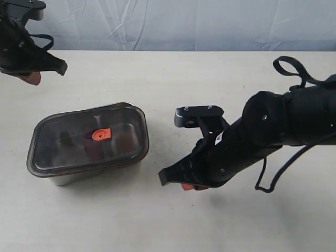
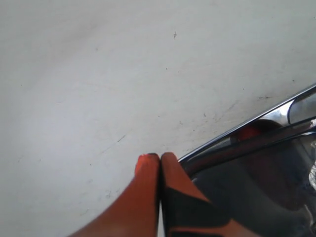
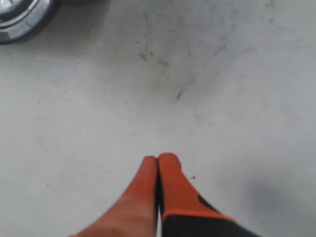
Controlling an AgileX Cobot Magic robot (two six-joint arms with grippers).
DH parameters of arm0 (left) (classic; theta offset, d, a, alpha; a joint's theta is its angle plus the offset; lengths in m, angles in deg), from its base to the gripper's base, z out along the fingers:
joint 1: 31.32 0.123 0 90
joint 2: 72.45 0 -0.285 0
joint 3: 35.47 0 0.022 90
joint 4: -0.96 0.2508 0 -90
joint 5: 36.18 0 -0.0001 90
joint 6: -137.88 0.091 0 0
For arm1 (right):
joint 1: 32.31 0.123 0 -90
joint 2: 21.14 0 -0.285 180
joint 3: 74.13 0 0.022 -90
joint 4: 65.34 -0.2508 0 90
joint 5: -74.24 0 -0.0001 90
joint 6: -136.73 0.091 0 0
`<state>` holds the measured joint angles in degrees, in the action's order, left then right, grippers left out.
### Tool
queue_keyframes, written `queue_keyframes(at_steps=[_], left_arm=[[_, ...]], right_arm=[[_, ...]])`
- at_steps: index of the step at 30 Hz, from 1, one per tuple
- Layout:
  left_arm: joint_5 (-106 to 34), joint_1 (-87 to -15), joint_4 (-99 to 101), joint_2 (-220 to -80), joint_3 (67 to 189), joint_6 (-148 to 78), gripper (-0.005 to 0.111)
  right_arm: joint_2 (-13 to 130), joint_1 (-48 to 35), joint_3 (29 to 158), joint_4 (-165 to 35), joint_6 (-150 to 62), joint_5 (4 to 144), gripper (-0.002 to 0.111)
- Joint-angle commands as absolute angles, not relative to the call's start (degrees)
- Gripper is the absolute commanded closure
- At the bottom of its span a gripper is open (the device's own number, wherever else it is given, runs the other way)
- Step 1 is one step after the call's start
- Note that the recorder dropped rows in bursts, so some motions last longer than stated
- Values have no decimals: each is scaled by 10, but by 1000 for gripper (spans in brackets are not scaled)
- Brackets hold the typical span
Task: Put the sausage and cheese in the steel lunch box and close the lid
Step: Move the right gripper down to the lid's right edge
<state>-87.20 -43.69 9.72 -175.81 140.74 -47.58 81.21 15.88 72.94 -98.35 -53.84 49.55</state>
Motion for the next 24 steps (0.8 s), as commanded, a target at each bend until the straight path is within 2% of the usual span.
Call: queue_keyframes(at_steps=[1, 15, 24], left_arm=[[-834, -427, 95, -1752, 1386, -476, 107], [-824, -415, 86, -1752, 1385, -476, 107], [-816, -415, 86, -1752, 1385, -476, 107]], right_arm=[[812, 158, 767, -1010, -562, 474, 109], [905, 158, 895, -1015, -570, 368, 109], [932, 158, 916, -1019, -571, 386, 109]])
